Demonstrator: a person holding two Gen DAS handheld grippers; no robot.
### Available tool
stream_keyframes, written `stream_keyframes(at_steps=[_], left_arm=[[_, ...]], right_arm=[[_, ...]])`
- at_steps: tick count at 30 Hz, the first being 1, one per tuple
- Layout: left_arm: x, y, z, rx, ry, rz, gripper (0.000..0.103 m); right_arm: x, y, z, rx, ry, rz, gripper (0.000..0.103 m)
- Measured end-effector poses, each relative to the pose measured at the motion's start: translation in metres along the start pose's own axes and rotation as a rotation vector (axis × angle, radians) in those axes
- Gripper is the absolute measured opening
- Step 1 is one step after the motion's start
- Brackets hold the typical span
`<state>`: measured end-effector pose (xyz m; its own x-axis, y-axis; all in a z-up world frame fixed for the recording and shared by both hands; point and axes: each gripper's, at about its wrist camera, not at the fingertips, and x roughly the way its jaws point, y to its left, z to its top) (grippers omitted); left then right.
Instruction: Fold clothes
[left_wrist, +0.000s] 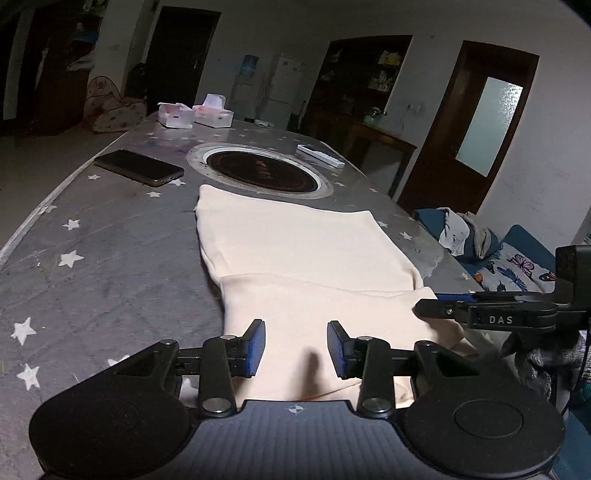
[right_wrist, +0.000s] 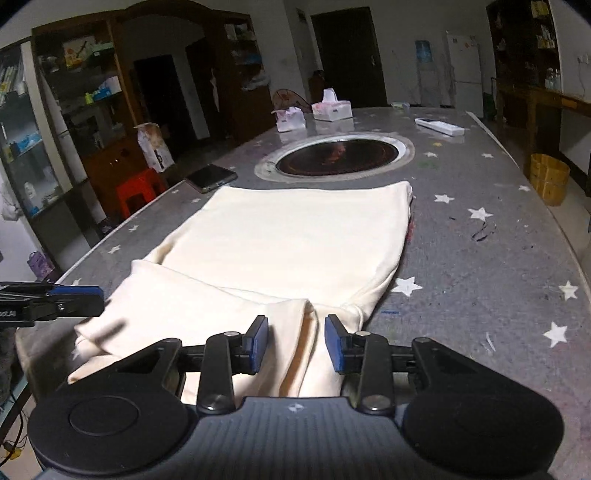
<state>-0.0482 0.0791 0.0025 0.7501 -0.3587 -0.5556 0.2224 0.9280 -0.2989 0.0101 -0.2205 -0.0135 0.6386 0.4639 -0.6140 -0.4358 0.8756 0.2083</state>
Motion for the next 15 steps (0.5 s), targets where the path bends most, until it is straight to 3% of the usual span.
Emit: stream_keyframes(at_steps=[4, 8, 15], left_arm=[[0.005, 0.0, 0.01, 0.018, -0.018, -0.022, 0.039], [0.022, -0.002, 0.018, 0.041, -0.014, -0.03, 0.039], [0.041, 0.003, 0.019, 0.078, 0.017, 0.017, 0.036]], right_arm=[[0.005, 0.003, 0.0, -0.015, 0.008, -0.01, 0.026], [0.007, 0.006, 0.001, -0.034, 0.004, -0.043, 0.01], [-0.001, 0.016, 0.004, -0.09, -0.031, -0.107, 0.006]])
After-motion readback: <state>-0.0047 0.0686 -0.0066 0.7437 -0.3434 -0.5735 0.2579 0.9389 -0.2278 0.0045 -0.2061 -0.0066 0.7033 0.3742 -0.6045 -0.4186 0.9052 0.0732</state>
